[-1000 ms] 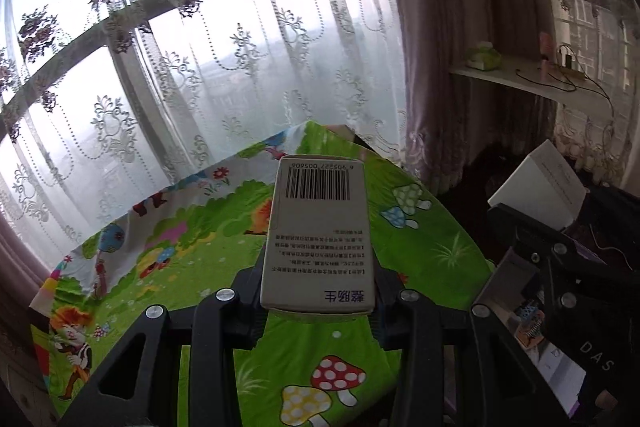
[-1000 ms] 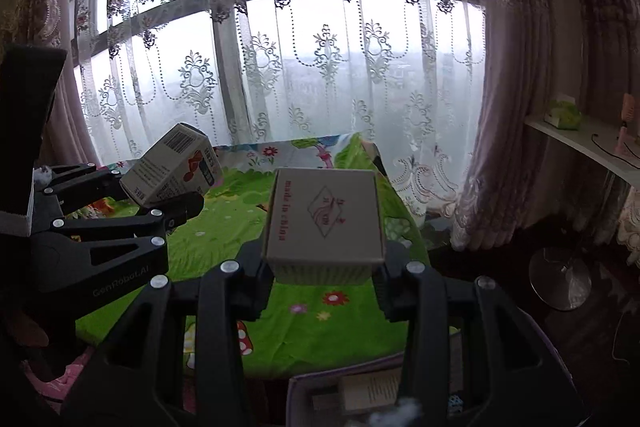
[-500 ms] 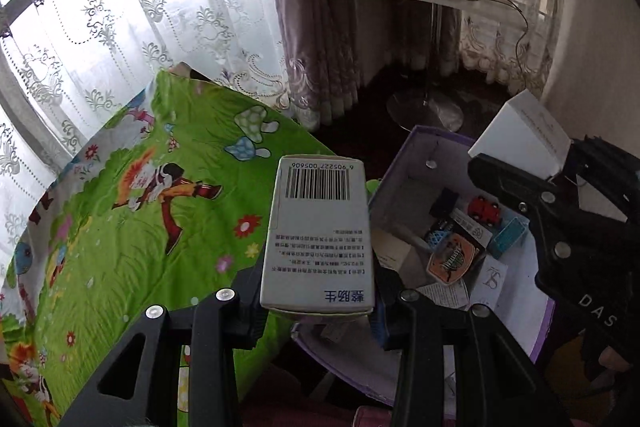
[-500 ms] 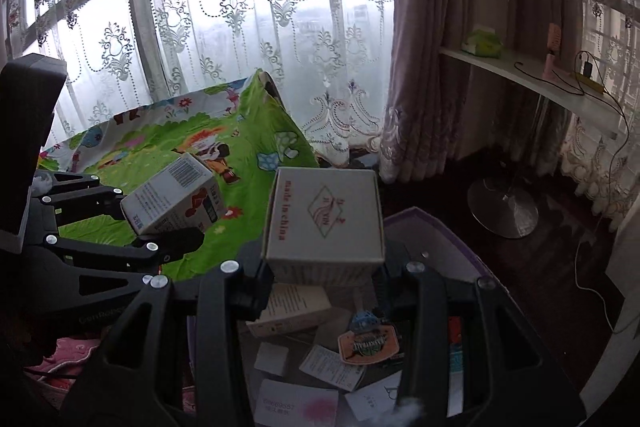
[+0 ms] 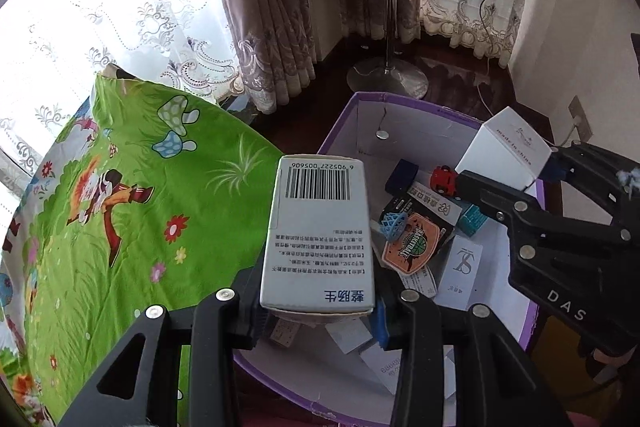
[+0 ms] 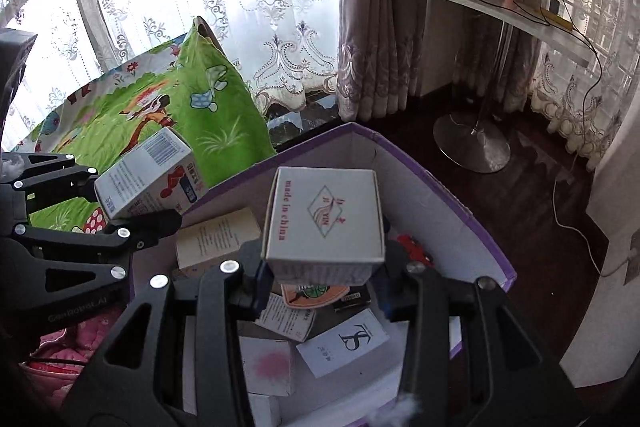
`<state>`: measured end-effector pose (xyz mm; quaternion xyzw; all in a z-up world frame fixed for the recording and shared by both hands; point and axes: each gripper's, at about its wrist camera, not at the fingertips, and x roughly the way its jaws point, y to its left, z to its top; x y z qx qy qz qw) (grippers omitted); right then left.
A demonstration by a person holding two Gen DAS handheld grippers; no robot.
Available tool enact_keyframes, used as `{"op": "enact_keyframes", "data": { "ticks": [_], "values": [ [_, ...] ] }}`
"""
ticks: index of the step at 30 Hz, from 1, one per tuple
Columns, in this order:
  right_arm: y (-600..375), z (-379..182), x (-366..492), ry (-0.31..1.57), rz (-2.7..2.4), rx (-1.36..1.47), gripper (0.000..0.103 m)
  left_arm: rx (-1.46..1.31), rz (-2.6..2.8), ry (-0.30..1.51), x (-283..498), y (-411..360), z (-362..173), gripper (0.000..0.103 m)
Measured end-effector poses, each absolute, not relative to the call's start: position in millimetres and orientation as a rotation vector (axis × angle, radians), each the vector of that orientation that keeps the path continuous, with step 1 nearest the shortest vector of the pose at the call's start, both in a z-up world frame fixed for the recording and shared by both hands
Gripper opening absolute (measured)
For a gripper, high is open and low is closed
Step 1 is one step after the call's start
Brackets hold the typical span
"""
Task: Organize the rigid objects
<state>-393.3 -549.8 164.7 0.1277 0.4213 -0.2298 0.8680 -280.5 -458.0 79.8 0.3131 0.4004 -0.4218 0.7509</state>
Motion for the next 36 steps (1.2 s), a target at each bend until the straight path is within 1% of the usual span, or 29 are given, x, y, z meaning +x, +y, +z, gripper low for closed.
{"op": "enact_keyframes", "data": {
  "ticks": [9, 14, 15, 16, 17, 18, 19, 20, 22, 27, 29, 31, 36],
  "values": [
    [-559.7, 157.7, -394.4, 0.934, -0.520, 0.295, 0.045, 0.687, -0.957, 0.887, -286.5, -461.8, 73.2, 0.041],
    [-560.3, 154.0, -390.8, 0.963, -0.507, 0.295, 0.047, 0.641, -0.965, 0.899, -281.1, -457.6, 73.2, 0.042],
    [-559.4, 152.1, -389.4, 0.978, -0.503, 0.301, 0.049, 0.621, -0.979, 0.883, -280.4, -455.7, 75.0, 0.042],
    [-559.5, 150.2, -388.5, 0.989, -0.507, 0.302, 0.056, 0.610, -0.987, 0.861, -280.8, -454.5, 76.8, 0.042],
    [-559.3, 148.7, -388.1, 0.996, -0.518, 0.299, 0.061, 0.605, -0.987, 0.845, -281.6, -454.2, 77.8, 0.046],
    [-558.5, 146.6, -387.9, 1.004, -0.529, 0.293, 0.069, 0.605, -0.987, 0.850, -280.7, -454.2, 77.5, 0.050],
    [-557.7, 144.7, -387.8, 1.013, -0.535, 0.288, 0.073, 0.606, -0.988, 0.871, -279.3, -454.6, 76.0, 0.061],
    [-557.7, 142.7, -387.5, 1.023, -0.540, 0.284, 0.073, 0.602, -0.992, 0.889, -277.4, -455.1, 74.7, 0.074],
    [-558.1, 138.8, -387.9, 1.042, -0.546, 0.287, 0.074, 0.598, -0.990, 0.873, -277.5, -453.5, 75.5, 0.084],
    [-557.3, 134.7, -390.4, 1.056, -0.535, 0.308, 0.074, 0.598, -0.917, 0.800, -279.8, -449.6, 89.7, 0.084],
    [-555.2, 134.2, -390.7, 1.059, -0.535, 0.307, 0.074, 0.678, -0.772, 0.791, -276.5, -454.7, 90.7, 0.085],
    [-551.9, 132.9, -391.6, 1.061, -0.536, 0.309, 0.075, 0.752, -0.714, 0.841, -271.6, -461.3, 84.8, 0.085],
    [-548.8, 129.1, -392.0, 1.075, -0.529, 0.316, 0.075, 0.729, -0.795, 0.958, -265.3, -459.7, 68.2, 0.085]
  ]
}}
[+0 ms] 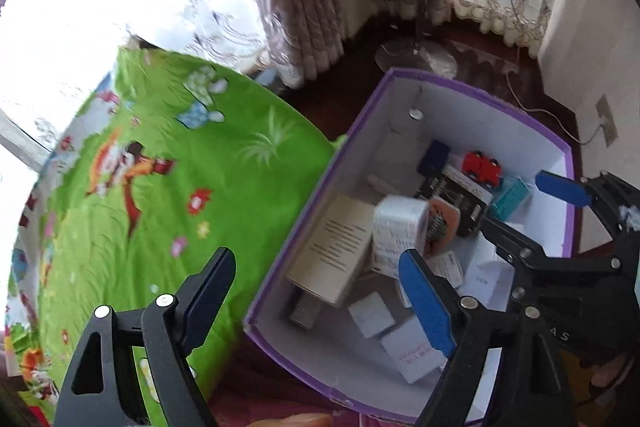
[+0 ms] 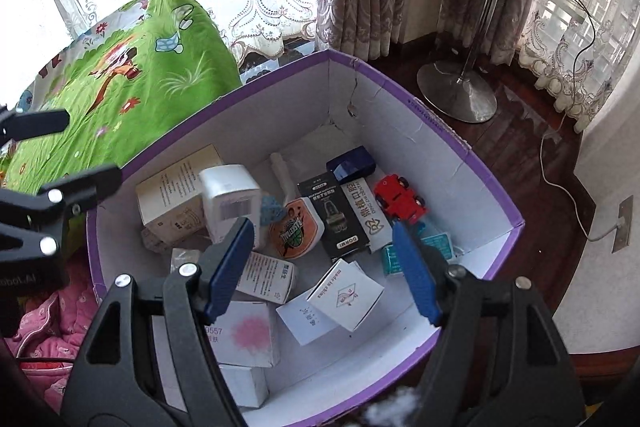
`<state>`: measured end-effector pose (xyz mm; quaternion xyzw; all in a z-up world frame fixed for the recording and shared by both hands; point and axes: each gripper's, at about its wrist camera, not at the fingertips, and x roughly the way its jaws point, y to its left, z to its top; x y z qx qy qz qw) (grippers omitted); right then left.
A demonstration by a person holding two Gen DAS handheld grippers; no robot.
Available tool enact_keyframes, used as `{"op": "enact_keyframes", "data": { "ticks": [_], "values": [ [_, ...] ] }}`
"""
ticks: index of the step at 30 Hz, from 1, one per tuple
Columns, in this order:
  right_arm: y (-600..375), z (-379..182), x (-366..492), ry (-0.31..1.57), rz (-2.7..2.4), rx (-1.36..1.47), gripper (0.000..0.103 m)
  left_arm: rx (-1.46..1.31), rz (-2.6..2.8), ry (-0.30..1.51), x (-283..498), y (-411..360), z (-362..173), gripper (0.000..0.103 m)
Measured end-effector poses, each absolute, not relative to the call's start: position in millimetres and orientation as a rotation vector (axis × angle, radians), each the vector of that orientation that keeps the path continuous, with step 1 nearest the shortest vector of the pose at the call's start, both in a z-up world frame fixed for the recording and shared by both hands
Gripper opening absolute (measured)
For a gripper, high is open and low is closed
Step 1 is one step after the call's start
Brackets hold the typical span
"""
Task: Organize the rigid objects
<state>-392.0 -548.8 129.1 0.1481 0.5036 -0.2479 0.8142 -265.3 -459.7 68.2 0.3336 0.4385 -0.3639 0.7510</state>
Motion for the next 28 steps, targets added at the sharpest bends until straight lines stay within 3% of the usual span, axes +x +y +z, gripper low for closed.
{"op": "enact_keyframes", "data": {
  "ticks": [28],
  "values": [
    [-544.6, 122.2, -389.4, 1.080, -0.513, 0.343, 0.075, 0.724, -0.894, 0.985, -271.9, -458.3, 56.8, 0.085]
  ]
}}
